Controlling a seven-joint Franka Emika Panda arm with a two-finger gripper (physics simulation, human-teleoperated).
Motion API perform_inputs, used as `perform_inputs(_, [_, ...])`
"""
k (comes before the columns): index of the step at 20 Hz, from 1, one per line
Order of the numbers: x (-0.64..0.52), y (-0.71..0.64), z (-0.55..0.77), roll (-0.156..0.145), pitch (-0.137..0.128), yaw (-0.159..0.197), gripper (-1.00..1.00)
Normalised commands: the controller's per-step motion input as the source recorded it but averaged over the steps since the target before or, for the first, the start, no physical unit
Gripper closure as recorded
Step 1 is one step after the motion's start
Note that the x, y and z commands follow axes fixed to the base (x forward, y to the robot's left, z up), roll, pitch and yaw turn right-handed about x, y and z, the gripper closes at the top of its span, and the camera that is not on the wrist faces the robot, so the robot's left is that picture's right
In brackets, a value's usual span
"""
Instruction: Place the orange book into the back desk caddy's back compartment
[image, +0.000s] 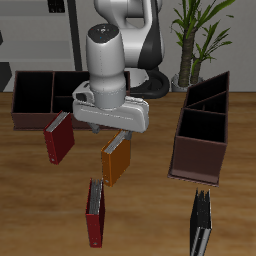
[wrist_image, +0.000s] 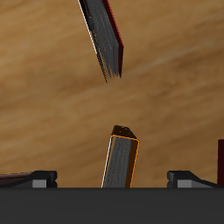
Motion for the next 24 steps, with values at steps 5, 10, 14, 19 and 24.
perform_inputs(5, [0.04, -0.1, -0.25, -0.011, 0.004, -0.017, -1.0])
perform_inputs(10, [-0.06, 0.0, -0.23, 0.016, 0.009, -0.036, -1.0])
perform_inputs(14, [-0.05, -0.04, -0.3, -0.002, -0.008, -0.018, -1.0])
perform_inputs(19, [-0.01, -0.03, -0.29, -0.015, 0.021, -0.044, -1.0])
perform_inputs(24, [-0.04, 0.09, -0.21, 0.008, 0.021, 0.002, 1.0])
